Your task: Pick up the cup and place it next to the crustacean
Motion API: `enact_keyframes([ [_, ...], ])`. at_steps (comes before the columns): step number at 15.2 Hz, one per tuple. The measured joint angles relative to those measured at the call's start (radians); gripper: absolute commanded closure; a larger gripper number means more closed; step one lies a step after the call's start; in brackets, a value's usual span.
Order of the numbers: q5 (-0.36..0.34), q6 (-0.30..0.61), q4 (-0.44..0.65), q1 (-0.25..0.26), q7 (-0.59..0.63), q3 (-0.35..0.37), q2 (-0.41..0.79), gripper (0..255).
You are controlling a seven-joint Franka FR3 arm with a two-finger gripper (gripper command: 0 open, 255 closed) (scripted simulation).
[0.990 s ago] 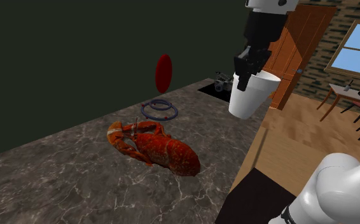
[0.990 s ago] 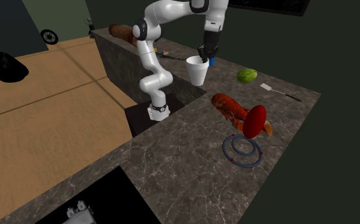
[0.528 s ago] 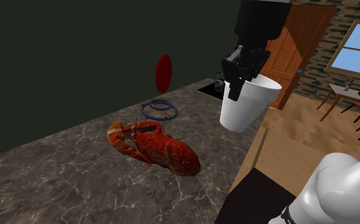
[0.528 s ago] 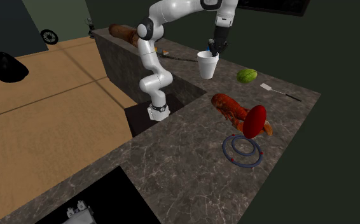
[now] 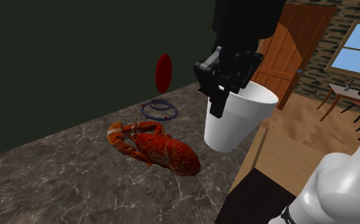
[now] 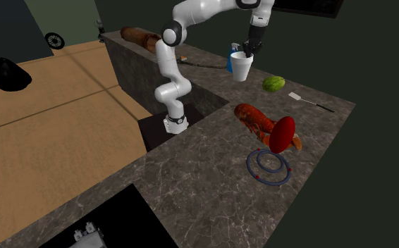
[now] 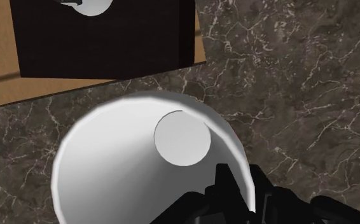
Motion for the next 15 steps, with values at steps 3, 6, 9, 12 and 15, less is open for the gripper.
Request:
enact_keyframes([
  [3, -0.073, -0.006, 0.098, 0.024, 0.141, 0.124, 0.136, 255],
  [6, -0.067, 0.024, 0.066, 0.029, 0.157, 0.13, 0.133, 255],
  [9, -0.047, 0.067, 0.006, 0.027, 0.146, 0.118, 0.105, 255],
  [12, -0.029, 0.112, -0.057, 0.027, 0.133, 0.105, 0.078, 255],
  [15, -0.012, 0.158, -0.119, 0.028, 0.121, 0.095, 0.052, 255],
])
